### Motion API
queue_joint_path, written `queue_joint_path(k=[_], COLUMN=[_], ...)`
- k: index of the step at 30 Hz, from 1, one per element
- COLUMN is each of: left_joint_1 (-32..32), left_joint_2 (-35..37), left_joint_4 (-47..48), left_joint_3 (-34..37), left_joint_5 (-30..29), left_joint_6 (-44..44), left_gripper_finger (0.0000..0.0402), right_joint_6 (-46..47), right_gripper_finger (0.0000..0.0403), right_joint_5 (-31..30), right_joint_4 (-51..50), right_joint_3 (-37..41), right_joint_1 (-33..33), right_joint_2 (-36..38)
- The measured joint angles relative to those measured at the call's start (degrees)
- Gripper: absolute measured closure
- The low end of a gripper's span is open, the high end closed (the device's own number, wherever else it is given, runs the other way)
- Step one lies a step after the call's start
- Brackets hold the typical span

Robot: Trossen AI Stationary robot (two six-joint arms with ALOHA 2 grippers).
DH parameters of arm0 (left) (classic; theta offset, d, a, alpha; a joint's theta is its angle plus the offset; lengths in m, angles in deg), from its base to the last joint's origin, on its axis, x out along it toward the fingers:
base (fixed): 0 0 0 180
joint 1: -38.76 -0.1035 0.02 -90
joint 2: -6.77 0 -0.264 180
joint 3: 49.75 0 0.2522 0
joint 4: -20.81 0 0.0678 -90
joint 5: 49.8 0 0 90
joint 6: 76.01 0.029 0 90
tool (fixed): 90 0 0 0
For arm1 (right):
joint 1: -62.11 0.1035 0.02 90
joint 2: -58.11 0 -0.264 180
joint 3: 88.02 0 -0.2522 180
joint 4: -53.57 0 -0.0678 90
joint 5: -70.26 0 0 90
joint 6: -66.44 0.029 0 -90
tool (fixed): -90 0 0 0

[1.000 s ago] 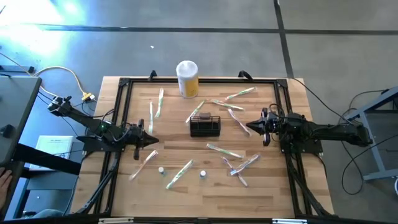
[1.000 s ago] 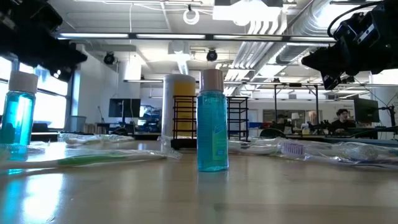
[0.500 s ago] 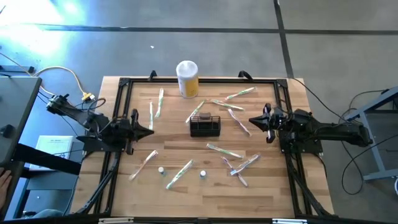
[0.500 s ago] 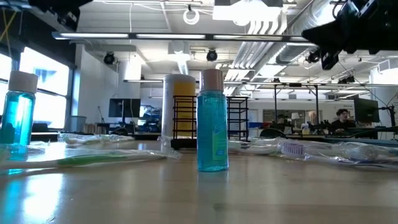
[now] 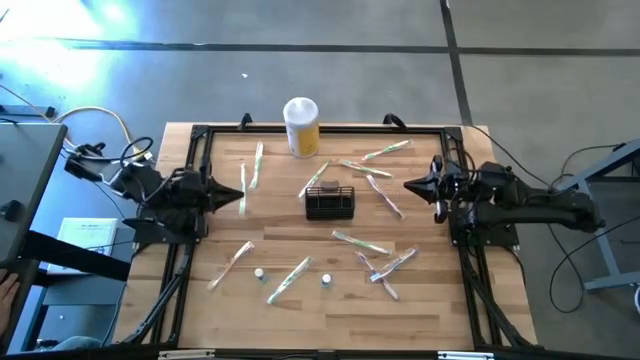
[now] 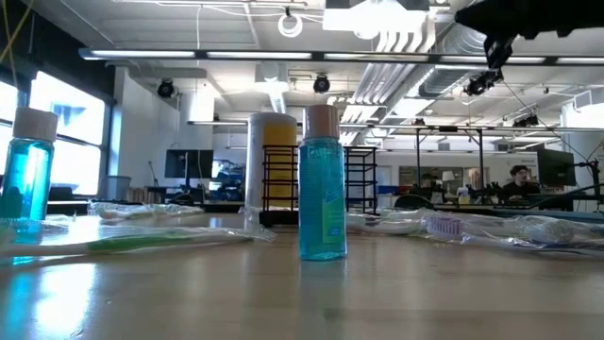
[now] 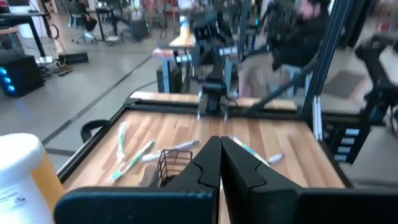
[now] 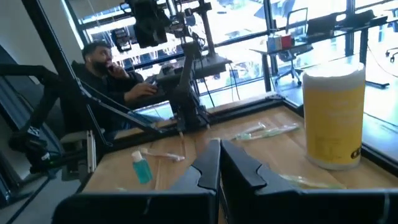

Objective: Pick & Place toothbrushing station
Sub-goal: Put the left mouthwash into the middle section wire organizer

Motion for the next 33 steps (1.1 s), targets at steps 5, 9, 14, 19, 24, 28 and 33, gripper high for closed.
queue_joint_path(k=[5, 9, 14, 19, 24, 28, 33], left_joint_1=[0.00, 0.00, 0.00, 0.00, 0.00, 0.00, -0.02], left_joint_2=[-6.88, -11.49, -16.37, -19.32, -20.06, -20.10, -20.88], left_joint_4=[8.86, 14.43, 21.66, 27.50, 28.42, 28.40, 28.42], left_joint_3=[-8.97, -15.25, -22.32, -26.99, -27.25, -27.25, -27.33], left_joint_5=[0.28, 3.06, 4.68, 4.68, 4.68, 4.63, 9.79], left_joint_6=[-0.01, -2.86, -9.27, -14.86, -15.72, -15.72, -22.26], left_gripper_finger=[0.0402, 0.0402, 0.0402, 0.0402, 0.0402, 0.0402, 0.0402], right_joint_6=[-2.78, -1.85, 0.58, 0.54, -3.19, -4.34, -4.40], right_gripper_finger=[0.0399, 0.0399, 0.0399, 0.0399, 0.0399, 0.0399, 0.0399], right_joint_5=[1.82, 1.72, 1.69, 1.45, 1.66, 4.13, 6.40], right_joint_4=[-0.73, -3.43, -13.23, -16.20, -14.49, -11.89, -11.64], right_joint_3=[-5.80, -10.55, -17.66, -22.97, -25.79, -25.83, -25.81], right_joint_1=[0.15, 0.15, 0.15, 0.15, 0.15, 0.14, 0.15], right_joint_2=[-3.92, -7.08, -11.14, -15.12, -16.45, -16.43, -16.34])
